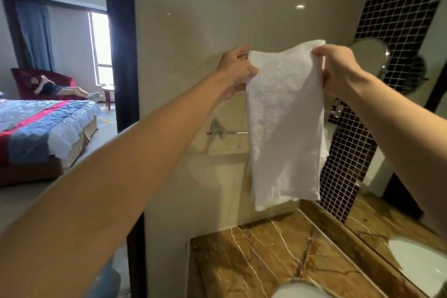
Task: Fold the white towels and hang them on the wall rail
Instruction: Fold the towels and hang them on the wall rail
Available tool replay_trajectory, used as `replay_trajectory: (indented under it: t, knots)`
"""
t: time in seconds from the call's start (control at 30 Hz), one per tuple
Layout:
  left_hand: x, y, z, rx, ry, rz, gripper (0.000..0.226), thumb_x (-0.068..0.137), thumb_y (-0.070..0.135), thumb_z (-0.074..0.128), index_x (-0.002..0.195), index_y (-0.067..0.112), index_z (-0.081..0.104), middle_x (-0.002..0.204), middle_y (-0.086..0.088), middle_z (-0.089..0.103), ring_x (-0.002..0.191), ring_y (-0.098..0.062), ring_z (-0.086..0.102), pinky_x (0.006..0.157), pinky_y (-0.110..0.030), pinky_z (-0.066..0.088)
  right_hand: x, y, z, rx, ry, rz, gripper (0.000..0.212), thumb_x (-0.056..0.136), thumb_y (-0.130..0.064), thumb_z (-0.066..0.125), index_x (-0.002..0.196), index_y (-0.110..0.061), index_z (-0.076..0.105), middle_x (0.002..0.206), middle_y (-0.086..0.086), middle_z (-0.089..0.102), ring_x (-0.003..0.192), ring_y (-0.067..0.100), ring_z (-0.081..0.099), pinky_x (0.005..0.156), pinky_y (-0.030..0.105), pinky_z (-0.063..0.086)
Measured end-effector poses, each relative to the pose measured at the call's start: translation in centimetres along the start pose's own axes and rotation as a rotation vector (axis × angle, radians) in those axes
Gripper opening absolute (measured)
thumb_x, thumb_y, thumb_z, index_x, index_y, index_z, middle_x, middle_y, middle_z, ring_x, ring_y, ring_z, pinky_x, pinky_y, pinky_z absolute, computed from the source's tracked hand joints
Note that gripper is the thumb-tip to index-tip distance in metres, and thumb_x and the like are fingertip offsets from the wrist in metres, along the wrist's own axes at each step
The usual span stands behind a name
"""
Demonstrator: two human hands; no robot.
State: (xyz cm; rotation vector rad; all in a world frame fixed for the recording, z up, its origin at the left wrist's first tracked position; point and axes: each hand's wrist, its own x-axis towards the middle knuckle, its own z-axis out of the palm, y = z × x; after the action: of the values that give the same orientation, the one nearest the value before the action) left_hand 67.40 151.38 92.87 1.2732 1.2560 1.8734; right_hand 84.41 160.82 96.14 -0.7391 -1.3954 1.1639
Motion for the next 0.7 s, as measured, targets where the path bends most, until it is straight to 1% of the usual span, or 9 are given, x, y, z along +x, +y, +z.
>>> replay_trajectory:
  t: [0.1,0.17,0.2,0.3,0.4,0.53,0.6,0.67,0.7]
  knots:
    - [2.9,0.3,0.1,0.001,0.014,0.043,0.074,0.079,-0.016,0.050,0.143,0.017,0.036,0.138,-0.003,0.050,0.113,-0.022,0.058,0.064,-0.029,0.054,3.7,0.0,0.5,0.043,-0.038,-0.022,0.027,0.063,-0.012,0.061,0.089,-0.008,0.060,0.088,0.011,0.049,0.080,0.025,0.049,0.072,0.039,0.043]
    - [4.8,0.2,0.0,0.003,0.020,0.071,0.074,0.079,-0.017,0.049,0.143,0.017,0.037,0.139,-0.004,0.049,0.116,-0.024,0.057,0.066,-0.031,0.055,5.3,0.2,1.0,0.061,-0.060,-0.059,0.007,0.070,-0.010,0.060,0.076,-0.012,0.057,0.077,0.007,0.050,0.074,0.022,0.050,0.069,0.035,0.042]
    - [5.6,0.2,0.0,0.003,0.023,0.084,0.074,0.078,-0.018,0.048,0.143,0.017,0.037,0.140,-0.005,0.049,0.118,-0.024,0.056,0.067,-0.031,0.054,6.0,0.3,1.2,0.068,-0.077,-0.083,0.008,0.076,-0.007,0.058,0.073,-0.014,0.056,0.073,0.004,0.052,0.070,0.019,0.053,0.068,0.032,0.045]
    - [7.5,0.0,0.1,0.026,0.023,0.103,0.076,0.078,-0.020,0.045,0.144,0.017,0.036,0.143,-0.005,0.045,0.121,-0.024,0.053,0.067,-0.032,0.054,8.4,0.8,2.0,0.083,-0.112,-0.134,0.017,0.084,0.000,0.052,0.086,-0.011,0.065,0.079,0.002,0.067,0.072,0.017,0.066,0.067,0.030,0.057]
    - [9.2,-0.7,-0.1,0.062,0.040,0.116,0.076,0.078,-0.020,0.044,0.145,0.014,0.034,0.144,-0.006,0.044,0.123,-0.024,0.051,0.068,-0.031,0.054,10.2,1.3,2.9,0.089,-0.138,-0.152,0.020,0.087,0.002,0.050,0.088,-0.011,0.065,0.084,0.002,0.069,0.075,0.015,0.068,0.066,0.028,0.057]
    - [10.9,-2.1,-1.0,0.166,0.062,0.112,0.076,0.077,-0.019,0.048,0.145,0.012,0.035,0.145,-0.009,0.042,0.126,-0.024,0.048,0.090,-0.035,0.050,12.1,2.9,4.3,0.078,-0.152,-0.125,0.016,0.089,0.000,0.050,0.086,-0.011,0.062,0.083,0.004,0.065,0.071,0.016,0.066,0.066,0.027,0.056]
    - [11.3,-3.0,-1.5,0.223,0.057,0.086,0.074,0.077,-0.017,0.050,0.144,0.011,0.036,0.143,-0.010,0.044,0.125,-0.024,0.048,0.087,-0.032,0.049,12.9,4.5,4.8,0.052,-0.160,-0.094,0.016,0.089,0.000,0.050,0.084,-0.010,0.061,0.080,0.004,0.065,0.068,0.015,0.066,0.064,0.026,0.054]
    - [11.3,-4.0,-2.0,0.259,0.046,0.029,0.069,0.079,-0.017,0.050,0.142,0.009,0.039,0.138,-0.011,0.047,0.118,-0.025,0.052,0.075,-0.027,0.050,13.2,6.2,5.3,0.024,-0.156,-0.044,0.018,0.090,-0.001,0.050,0.079,-0.011,0.060,0.076,0.003,0.064,0.063,0.013,0.064,0.060,0.023,0.052]
    - [11.3,-4.5,-2.2,0.267,0.035,-0.010,0.065,0.080,-0.016,0.050,0.139,0.008,0.043,0.133,-0.012,0.051,0.110,-0.025,0.056,0.069,-0.026,0.050,13.2,7.0,5.5,0.006,-0.153,-0.027,0.019,0.091,-0.001,0.050,0.077,-0.011,0.059,0.075,0.004,0.062,0.063,0.013,0.063,0.061,0.024,0.052]
